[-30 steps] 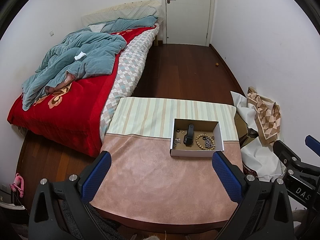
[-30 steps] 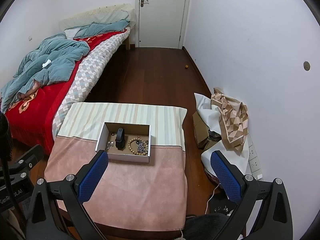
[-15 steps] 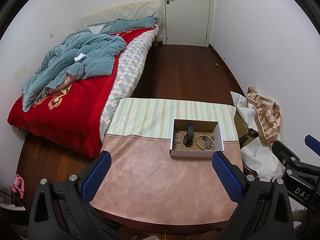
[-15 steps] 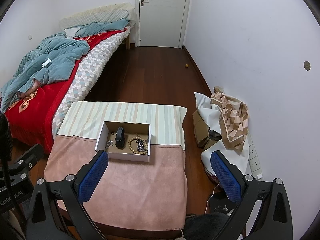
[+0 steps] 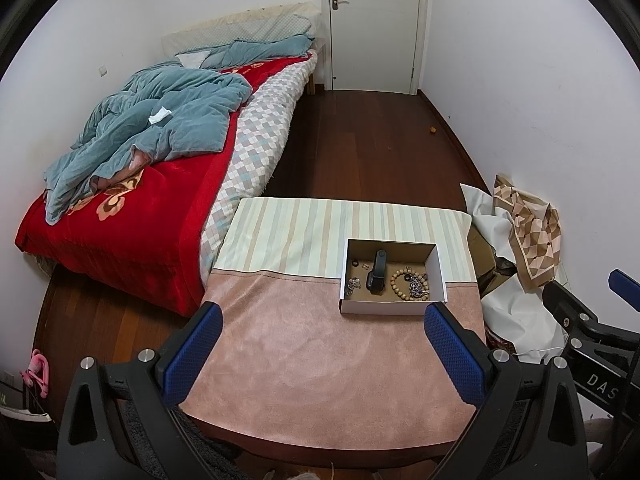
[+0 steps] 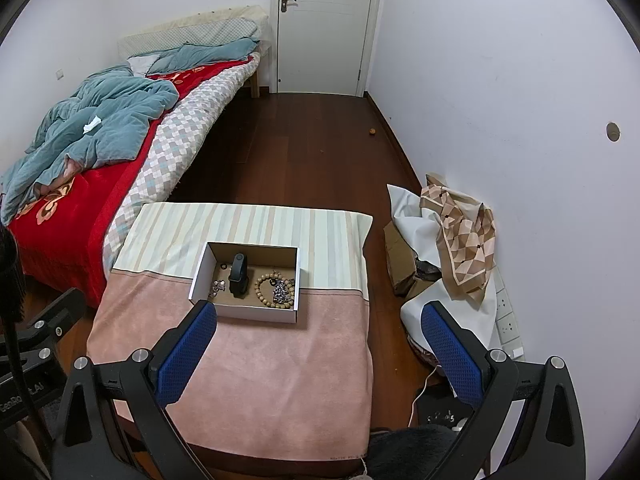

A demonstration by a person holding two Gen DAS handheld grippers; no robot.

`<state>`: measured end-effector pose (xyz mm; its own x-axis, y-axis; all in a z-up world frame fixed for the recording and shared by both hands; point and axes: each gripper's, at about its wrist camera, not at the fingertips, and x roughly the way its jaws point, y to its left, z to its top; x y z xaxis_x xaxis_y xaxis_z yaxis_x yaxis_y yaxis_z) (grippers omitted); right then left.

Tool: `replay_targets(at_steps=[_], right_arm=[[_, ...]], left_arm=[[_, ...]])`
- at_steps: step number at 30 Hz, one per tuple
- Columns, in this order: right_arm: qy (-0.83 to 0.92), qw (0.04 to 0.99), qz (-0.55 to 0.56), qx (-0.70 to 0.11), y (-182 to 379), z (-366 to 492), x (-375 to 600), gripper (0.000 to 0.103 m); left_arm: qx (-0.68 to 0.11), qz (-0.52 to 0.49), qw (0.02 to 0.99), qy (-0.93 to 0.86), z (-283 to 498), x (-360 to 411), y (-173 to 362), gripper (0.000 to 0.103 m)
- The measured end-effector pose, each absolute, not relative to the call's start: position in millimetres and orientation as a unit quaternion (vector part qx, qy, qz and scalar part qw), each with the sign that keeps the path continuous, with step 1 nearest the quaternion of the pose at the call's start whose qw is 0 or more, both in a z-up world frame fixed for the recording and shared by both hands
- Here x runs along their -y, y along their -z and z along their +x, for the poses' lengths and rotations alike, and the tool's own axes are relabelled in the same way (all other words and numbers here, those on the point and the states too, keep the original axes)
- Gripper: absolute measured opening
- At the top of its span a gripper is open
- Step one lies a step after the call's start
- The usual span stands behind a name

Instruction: Organize jewelry

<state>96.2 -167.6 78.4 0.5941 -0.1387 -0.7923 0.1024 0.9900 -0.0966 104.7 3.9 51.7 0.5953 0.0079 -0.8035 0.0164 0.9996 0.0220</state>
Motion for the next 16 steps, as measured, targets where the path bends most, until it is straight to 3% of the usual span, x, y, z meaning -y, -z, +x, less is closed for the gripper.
replay_targets(at_steps=[16], right_arm=[[0.068, 0.892, -0.024, -0.446, -77.3, 96.7, 171.1, 0.103]], left_arm=[[-0.45, 0.014, 0.893, 0.003, 104.1, -4.9, -52.3, 0.103]])
